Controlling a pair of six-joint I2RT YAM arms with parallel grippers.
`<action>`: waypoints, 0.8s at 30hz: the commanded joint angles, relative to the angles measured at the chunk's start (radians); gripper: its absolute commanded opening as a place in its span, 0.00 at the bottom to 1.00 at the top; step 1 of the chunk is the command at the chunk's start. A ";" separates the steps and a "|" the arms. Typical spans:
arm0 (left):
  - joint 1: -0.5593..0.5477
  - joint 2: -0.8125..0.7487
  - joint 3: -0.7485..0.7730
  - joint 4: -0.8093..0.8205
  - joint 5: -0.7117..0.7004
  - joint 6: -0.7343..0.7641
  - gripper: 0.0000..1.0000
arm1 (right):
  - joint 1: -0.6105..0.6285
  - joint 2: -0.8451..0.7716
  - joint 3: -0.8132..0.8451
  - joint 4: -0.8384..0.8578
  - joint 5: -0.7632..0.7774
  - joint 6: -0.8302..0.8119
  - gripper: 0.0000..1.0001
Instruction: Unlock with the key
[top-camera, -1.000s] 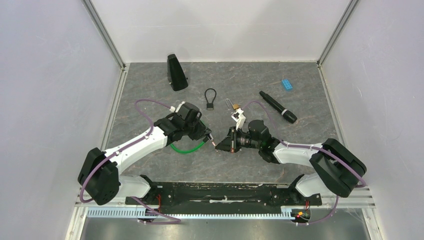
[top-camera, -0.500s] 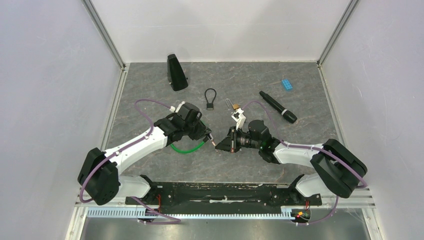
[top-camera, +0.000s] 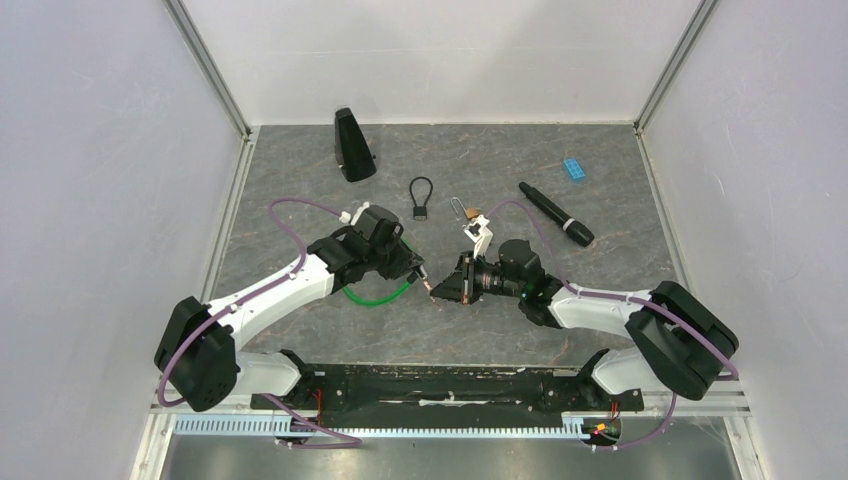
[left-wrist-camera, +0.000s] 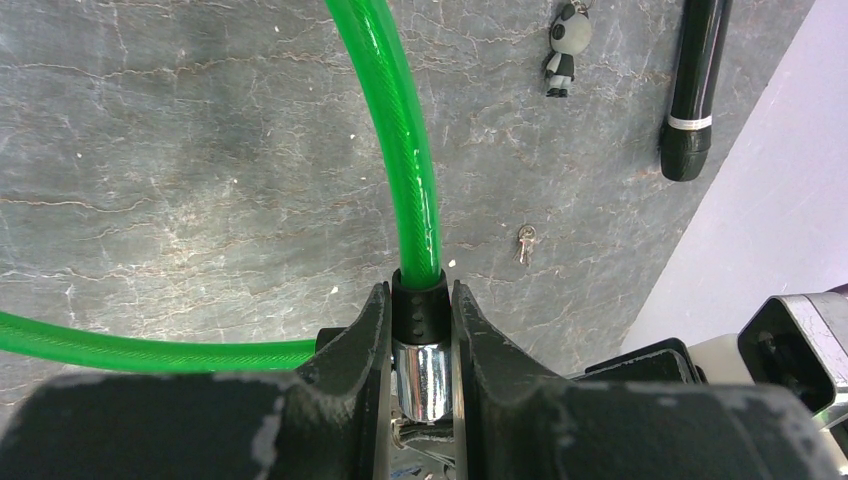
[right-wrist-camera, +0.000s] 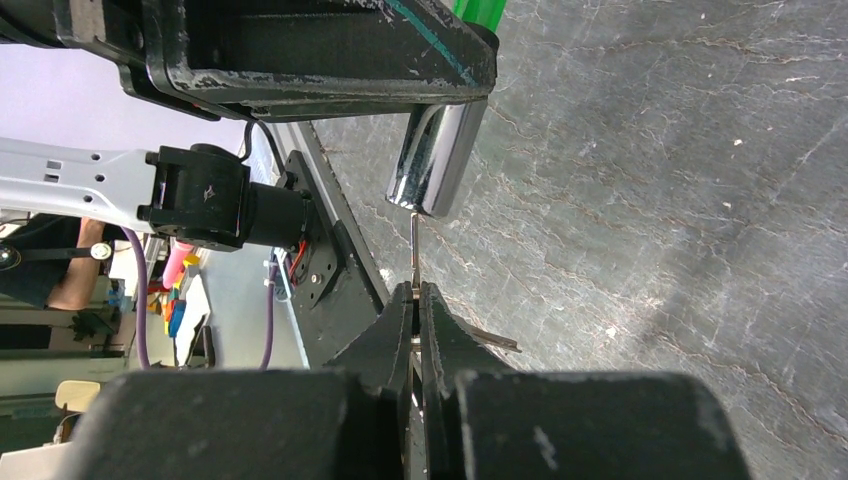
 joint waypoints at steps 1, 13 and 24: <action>-0.012 -0.028 -0.007 0.033 -0.004 0.009 0.02 | -0.006 -0.028 -0.005 0.038 0.026 0.004 0.00; -0.011 -0.039 0.004 0.014 -0.031 0.019 0.02 | -0.033 -0.036 -0.019 0.019 0.022 0.003 0.00; -0.011 -0.030 0.004 0.017 -0.026 0.022 0.02 | -0.038 -0.043 -0.018 0.039 -0.015 0.002 0.00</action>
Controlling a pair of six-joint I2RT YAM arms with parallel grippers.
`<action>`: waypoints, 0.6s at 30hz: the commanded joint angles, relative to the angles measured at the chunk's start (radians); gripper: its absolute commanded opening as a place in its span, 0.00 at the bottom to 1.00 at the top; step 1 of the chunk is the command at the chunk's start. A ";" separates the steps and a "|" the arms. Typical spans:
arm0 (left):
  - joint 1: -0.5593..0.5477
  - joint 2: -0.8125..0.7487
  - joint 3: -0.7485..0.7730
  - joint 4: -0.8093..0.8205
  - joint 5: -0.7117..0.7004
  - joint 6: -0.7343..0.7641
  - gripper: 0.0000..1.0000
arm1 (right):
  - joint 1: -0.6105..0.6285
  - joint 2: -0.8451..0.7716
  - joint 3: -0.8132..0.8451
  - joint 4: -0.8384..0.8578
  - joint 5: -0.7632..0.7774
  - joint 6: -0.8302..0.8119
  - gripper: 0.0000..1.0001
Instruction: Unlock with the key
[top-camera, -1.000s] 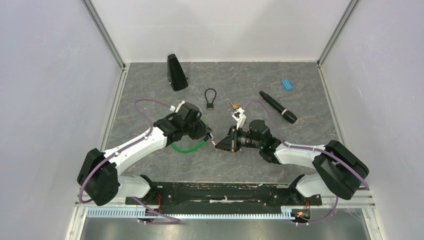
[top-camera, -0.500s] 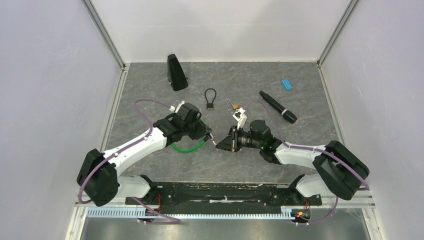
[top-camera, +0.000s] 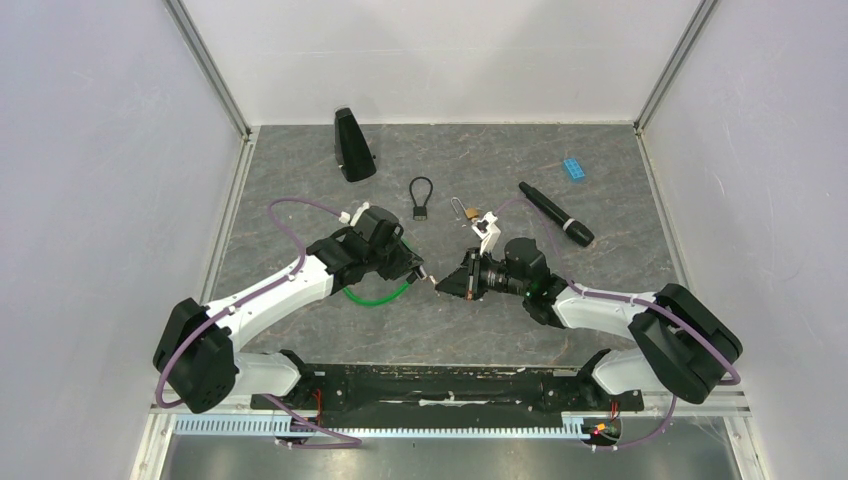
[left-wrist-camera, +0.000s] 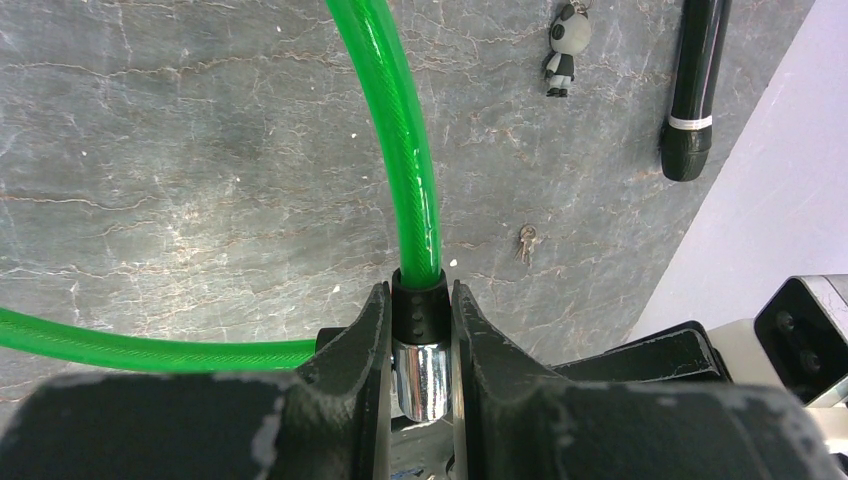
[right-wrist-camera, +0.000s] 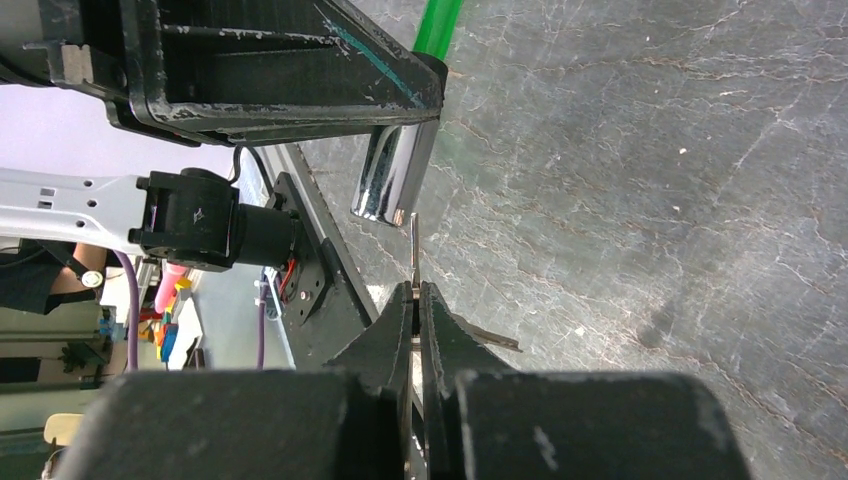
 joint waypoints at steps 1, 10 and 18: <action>-0.005 -0.021 0.006 0.024 -0.013 0.023 0.02 | -0.002 -0.022 -0.002 0.039 -0.029 0.000 0.00; -0.005 -0.023 0.019 0.041 -0.046 0.024 0.02 | -0.001 -0.003 0.009 0.008 -0.054 -0.010 0.00; -0.005 -0.028 0.016 0.050 -0.045 0.032 0.02 | -0.001 -0.005 0.019 0.013 -0.069 -0.013 0.00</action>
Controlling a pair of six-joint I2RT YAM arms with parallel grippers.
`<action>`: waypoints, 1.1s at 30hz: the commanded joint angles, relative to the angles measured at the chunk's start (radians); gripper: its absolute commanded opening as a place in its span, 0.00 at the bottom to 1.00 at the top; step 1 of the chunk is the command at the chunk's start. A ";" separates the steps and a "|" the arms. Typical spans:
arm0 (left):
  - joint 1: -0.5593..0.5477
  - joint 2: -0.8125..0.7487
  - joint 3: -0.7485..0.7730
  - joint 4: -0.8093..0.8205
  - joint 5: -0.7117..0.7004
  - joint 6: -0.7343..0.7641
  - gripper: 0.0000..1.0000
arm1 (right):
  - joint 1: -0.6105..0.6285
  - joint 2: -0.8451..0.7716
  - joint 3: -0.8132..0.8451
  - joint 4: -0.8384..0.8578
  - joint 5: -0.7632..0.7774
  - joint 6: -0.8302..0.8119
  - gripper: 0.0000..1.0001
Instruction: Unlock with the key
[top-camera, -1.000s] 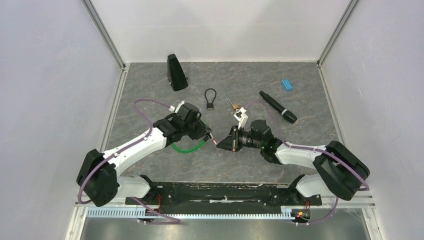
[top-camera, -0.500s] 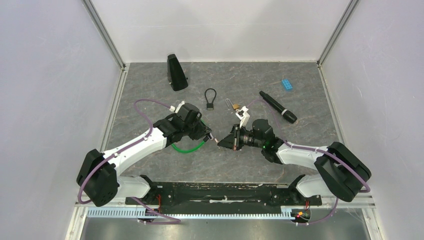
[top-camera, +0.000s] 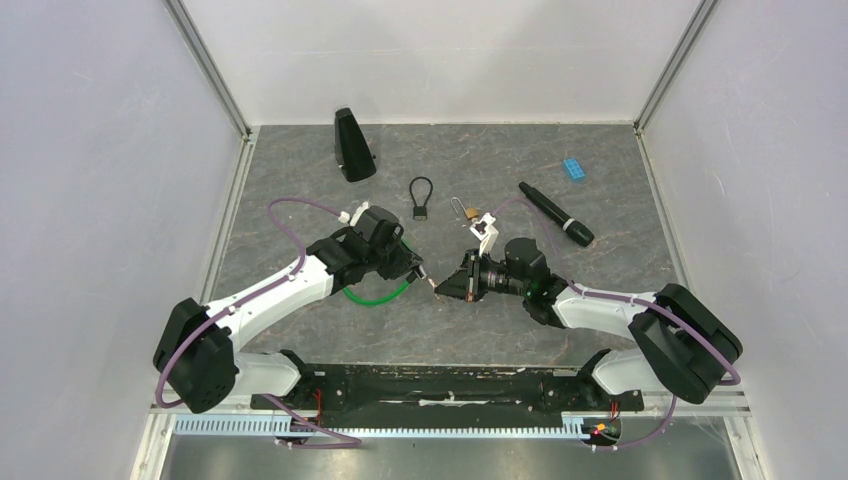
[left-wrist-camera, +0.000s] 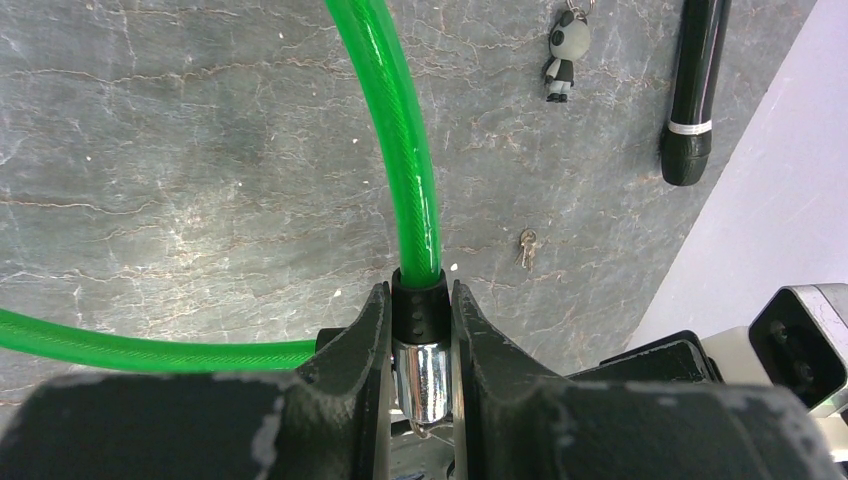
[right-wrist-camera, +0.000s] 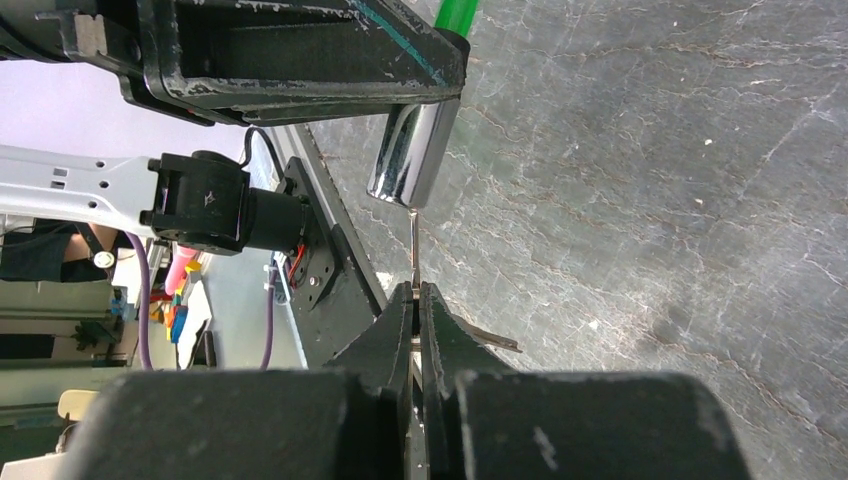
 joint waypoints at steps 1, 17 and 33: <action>-0.004 -0.029 0.014 0.051 -0.032 0.030 0.02 | 0.000 -0.003 0.022 0.009 -0.029 -0.016 0.00; -0.010 -0.038 0.000 0.080 -0.011 0.028 0.02 | 0.000 -0.002 0.043 0.006 -0.029 -0.015 0.00; -0.017 -0.035 -0.003 0.086 -0.011 0.030 0.02 | 0.000 -0.009 0.047 0.017 -0.028 -0.008 0.00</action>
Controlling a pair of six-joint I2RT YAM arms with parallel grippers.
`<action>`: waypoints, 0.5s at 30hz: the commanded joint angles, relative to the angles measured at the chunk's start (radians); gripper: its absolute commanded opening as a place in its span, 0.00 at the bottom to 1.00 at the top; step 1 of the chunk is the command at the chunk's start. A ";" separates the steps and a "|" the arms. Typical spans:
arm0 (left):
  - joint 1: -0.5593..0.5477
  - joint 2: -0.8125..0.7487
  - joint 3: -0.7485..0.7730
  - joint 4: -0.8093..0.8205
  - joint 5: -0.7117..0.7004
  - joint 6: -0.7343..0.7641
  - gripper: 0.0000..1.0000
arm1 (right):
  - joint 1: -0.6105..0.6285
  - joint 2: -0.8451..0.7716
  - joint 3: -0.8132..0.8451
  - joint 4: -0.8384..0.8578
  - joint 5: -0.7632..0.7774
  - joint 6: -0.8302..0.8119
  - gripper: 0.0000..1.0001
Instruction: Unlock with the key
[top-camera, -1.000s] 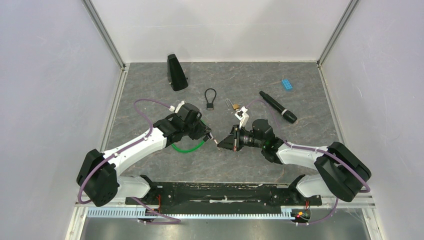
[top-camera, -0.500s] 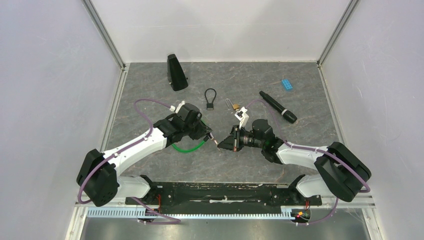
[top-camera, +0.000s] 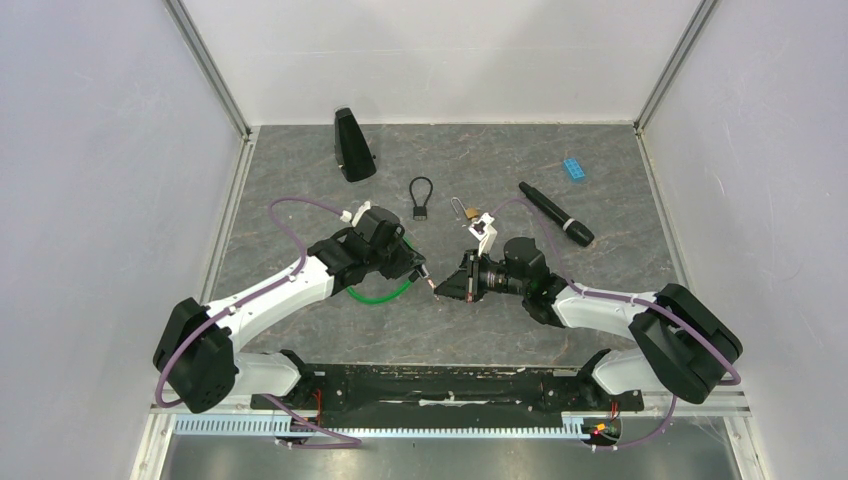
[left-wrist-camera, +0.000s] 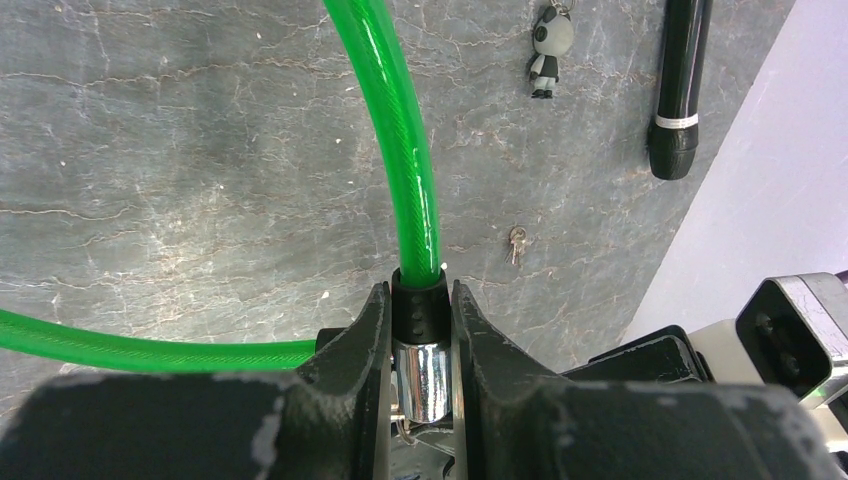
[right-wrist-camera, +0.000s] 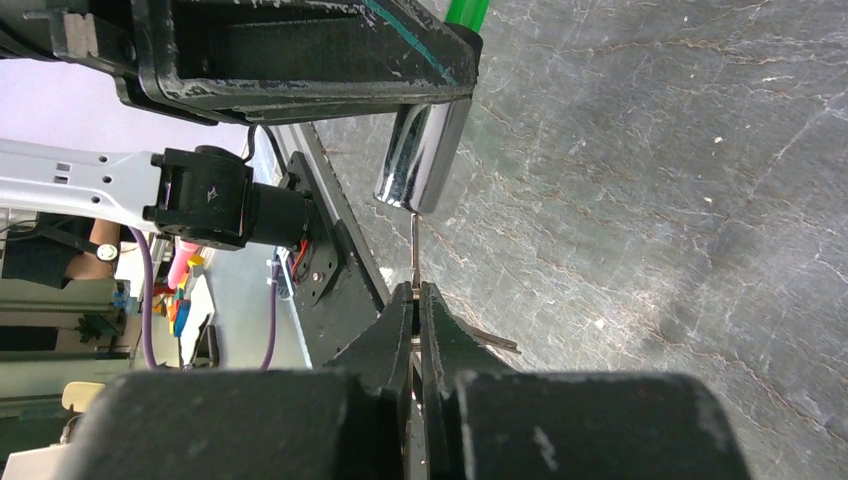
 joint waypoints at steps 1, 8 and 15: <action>-0.007 -0.034 0.001 0.058 -0.012 0.028 0.02 | 0.000 -0.009 0.039 0.032 -0.012 -0.006 0.00; -0.008 -0.040 0.001 0.058 -0.013 0.032 0.02 | 0.000 -0.002 0.036 0.035 -0.007 0.004 0.00; -0.011 -0.042 0.001 0.063 -0.014 0.038 0.02 | 0.000 0.009 0.047 -0.005 0.002 -0.004 0.00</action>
